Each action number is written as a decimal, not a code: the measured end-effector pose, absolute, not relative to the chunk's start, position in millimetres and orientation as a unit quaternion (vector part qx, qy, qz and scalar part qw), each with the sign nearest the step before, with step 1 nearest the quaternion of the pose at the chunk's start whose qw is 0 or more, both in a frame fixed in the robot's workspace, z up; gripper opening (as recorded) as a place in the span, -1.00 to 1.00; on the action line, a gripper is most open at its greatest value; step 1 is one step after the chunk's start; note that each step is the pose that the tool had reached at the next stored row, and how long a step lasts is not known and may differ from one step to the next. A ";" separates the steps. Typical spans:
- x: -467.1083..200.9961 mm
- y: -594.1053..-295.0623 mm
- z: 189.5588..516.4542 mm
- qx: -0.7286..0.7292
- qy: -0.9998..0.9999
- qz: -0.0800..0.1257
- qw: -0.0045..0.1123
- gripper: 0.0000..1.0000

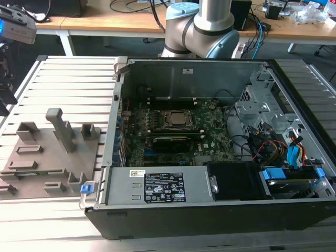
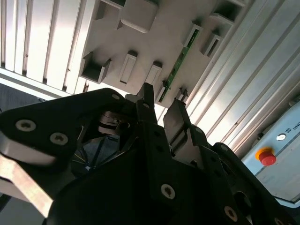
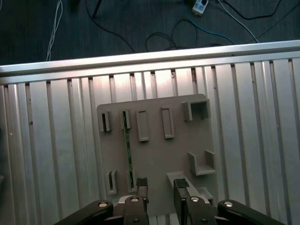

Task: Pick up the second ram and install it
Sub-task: 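Pick up the second ram and move it above second insertion slot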

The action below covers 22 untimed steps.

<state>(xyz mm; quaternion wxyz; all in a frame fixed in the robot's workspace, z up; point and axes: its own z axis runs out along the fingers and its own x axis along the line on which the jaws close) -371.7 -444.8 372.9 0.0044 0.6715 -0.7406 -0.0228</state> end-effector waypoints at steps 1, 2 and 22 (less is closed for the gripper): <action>-371.7 -444.8 372.3 0.672 -0.741 -0.023 0.004 -0.28; -371.7 -444.8 371.2 0.672 -0.741 -0.023 0.004 -0.28; -371.7 -444.8 351.4 0.672 -0.741 -0.023 0.004 -0.28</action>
